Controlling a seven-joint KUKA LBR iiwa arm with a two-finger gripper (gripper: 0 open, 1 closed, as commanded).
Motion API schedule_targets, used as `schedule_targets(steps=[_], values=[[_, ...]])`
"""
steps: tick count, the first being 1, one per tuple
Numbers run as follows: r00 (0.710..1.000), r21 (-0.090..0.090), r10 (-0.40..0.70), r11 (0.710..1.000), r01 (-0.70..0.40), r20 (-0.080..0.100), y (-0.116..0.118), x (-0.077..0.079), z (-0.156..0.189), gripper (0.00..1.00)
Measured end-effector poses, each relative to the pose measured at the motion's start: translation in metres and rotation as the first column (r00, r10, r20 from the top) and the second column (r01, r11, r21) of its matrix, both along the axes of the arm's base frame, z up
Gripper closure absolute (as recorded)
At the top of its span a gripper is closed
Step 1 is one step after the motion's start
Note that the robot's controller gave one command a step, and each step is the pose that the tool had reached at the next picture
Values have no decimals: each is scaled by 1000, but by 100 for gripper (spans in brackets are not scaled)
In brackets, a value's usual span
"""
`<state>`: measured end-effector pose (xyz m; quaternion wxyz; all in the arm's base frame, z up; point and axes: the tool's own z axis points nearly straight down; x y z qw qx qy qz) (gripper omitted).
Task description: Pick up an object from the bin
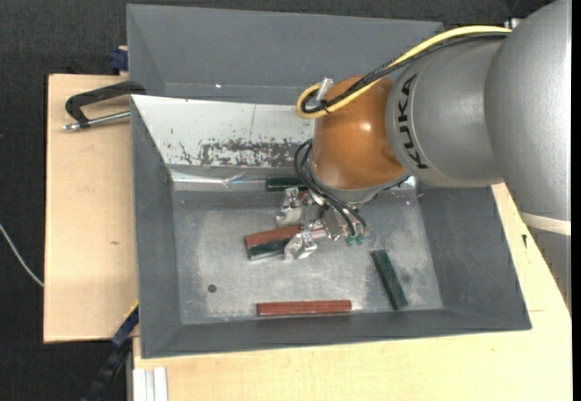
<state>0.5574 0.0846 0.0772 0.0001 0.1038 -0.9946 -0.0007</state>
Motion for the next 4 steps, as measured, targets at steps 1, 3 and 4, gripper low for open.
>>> schedule_targets(steps=[1,3,4], values=[[1000,0,0,1000,0,0,0,0,0,100],[1000,0,28,1000,-28,6,-13,10,120,100],[995,0,102,995,-102,1,-17,14,149,100]])
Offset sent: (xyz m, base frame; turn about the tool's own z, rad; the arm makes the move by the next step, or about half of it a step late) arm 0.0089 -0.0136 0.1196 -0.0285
